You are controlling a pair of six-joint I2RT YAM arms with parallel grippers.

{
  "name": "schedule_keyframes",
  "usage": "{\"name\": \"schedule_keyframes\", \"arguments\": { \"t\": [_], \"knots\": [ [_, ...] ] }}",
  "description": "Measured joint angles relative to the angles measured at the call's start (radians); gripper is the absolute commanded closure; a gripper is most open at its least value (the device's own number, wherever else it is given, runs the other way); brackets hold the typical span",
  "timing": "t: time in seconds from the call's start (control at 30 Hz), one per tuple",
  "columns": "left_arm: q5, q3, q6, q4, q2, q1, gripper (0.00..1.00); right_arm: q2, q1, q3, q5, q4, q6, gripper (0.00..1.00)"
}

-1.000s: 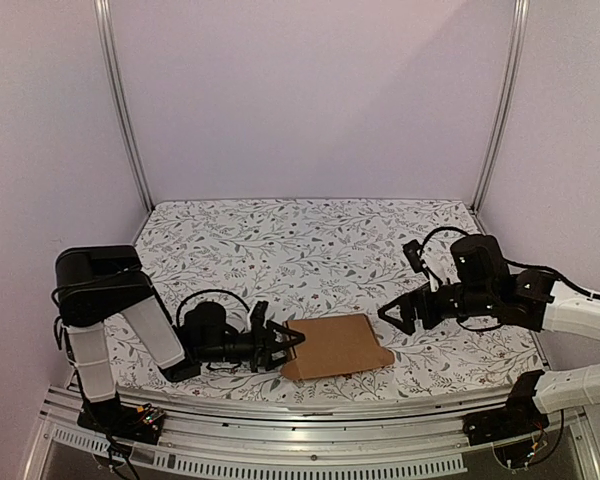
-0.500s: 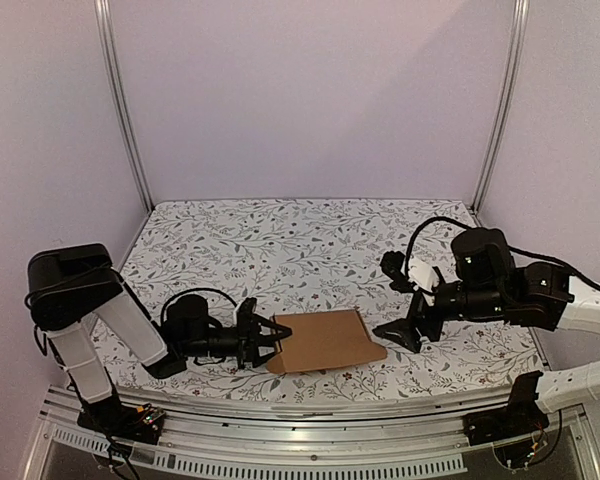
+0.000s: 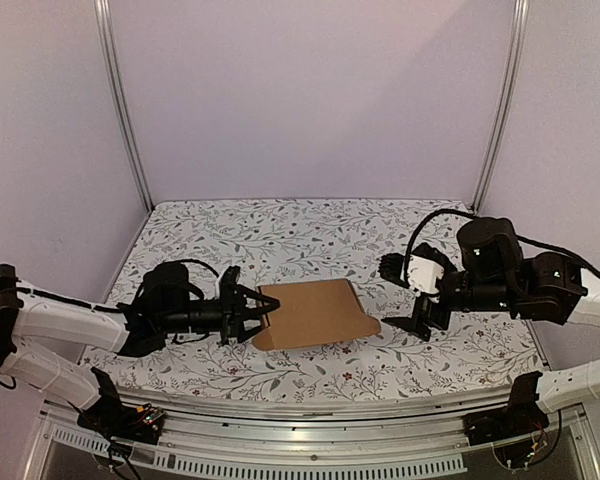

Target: Fold the paper box

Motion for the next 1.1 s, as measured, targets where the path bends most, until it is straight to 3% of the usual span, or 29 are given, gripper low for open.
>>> {"name": "schedule_keyframes", "arguments": {
  "t": [0.13, 0.37, 0.87, 1.1],
  "knots": [
    [-0.032, 0.052, 0.041, -0.137, -0.102, 0.013, 1.00, -0.004, 0.000, 0.030, 0.009, 0.018, -0.060, 0.01],
    [-0.039, 0.046, 0.060, -0.206, -0.130, 0.052, 1.00, 0.036, 0.001, 0.090, -0.015, 0.040, -0.127, 0.01],
    [0.048, -0.022, -0.032, -0.027, -0.021, 0.112, 1.00, 0.114, 0.206, -0.050, 0.159, 0.209, -0.304, 0.01],
    [0.072, -0.045, -0.084, 0.049, -0.004, 0.115, 1.00, 0.246, 0.292, -0.119, 0.270, 0.421, -0.389, 0.01]
  ]
}}
